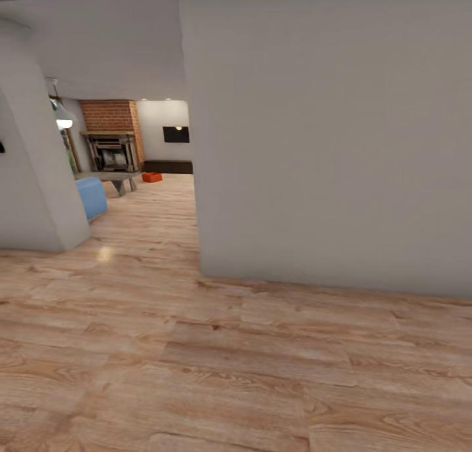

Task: Move the two storage containers from the living room to the garage. In the garage, place one container on the floor and stack the other container on top of it (either order is fine).

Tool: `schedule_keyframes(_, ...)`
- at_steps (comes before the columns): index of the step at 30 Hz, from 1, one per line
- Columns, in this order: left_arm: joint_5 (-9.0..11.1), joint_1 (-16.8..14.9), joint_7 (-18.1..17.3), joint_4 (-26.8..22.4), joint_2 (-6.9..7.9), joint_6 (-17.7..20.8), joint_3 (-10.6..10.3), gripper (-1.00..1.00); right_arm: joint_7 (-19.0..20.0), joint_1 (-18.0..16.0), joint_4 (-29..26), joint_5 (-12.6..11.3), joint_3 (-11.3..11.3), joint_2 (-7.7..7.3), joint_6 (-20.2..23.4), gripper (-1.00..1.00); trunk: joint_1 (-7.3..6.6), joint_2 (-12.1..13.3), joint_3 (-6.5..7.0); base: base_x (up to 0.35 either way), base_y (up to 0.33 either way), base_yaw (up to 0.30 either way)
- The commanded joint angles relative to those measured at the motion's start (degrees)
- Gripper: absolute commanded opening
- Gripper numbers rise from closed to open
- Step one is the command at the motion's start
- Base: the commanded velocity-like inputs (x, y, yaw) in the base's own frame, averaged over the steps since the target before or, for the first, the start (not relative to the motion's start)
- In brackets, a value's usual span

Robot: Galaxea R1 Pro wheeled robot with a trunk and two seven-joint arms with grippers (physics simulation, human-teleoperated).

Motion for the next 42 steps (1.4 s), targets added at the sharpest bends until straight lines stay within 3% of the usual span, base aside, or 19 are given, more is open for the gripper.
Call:
schedule_keyframes(1,-0.01,-0.01,0.04,-0.10,-0.03,0.17,0.34,1.00,0.18,-0.06,0.18,-0.59,0.48,0.03,-0.35,1.00,0.03,-0.03,-0.06,0.326,0.000,0.273)
schedule_keyframes(42,-0.01,-0.01,0.04,0.28,-0.21,-0.29,0.37,1.00,0.18,-0.06,0.18,-0.63,0.48,0.03,-0.32,1.00,0.03,-0.03,-0.06,0.326,0.000,0.273)
